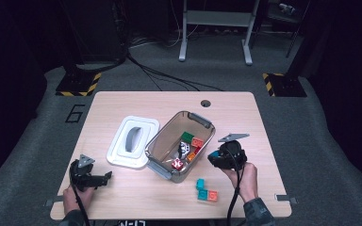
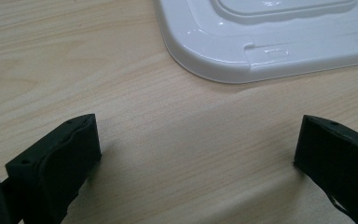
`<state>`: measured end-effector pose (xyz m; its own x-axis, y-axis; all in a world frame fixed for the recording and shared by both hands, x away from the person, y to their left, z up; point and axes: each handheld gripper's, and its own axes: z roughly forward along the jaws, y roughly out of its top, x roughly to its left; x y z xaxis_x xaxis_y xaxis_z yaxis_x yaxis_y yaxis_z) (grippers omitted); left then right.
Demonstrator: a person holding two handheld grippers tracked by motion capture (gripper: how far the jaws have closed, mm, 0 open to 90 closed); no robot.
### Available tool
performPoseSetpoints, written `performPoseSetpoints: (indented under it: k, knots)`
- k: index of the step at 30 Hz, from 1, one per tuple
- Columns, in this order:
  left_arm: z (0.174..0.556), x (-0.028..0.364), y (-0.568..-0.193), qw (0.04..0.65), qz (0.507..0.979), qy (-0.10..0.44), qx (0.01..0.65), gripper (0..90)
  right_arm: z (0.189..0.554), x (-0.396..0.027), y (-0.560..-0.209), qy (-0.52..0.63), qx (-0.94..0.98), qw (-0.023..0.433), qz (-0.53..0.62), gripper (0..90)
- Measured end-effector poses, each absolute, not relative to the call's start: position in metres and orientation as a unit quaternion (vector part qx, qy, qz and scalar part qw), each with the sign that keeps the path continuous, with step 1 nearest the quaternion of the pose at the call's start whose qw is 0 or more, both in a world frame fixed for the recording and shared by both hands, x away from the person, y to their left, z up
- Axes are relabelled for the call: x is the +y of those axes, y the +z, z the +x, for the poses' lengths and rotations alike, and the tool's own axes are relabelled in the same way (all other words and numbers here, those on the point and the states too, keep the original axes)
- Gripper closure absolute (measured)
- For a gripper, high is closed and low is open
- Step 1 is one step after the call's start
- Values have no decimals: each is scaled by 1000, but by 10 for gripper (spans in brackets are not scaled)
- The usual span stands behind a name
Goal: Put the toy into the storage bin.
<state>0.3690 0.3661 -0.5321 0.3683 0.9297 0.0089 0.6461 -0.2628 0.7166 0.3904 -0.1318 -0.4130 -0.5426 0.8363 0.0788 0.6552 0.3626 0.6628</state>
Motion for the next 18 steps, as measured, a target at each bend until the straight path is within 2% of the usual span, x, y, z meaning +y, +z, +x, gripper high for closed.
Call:
performPoseSetpoints:
  k: [18]
  knots:
    - [369, 366, -532, 321, 762, 224, 517, 0, 389, -122, -361, 359, 814, 166, 424, 565]
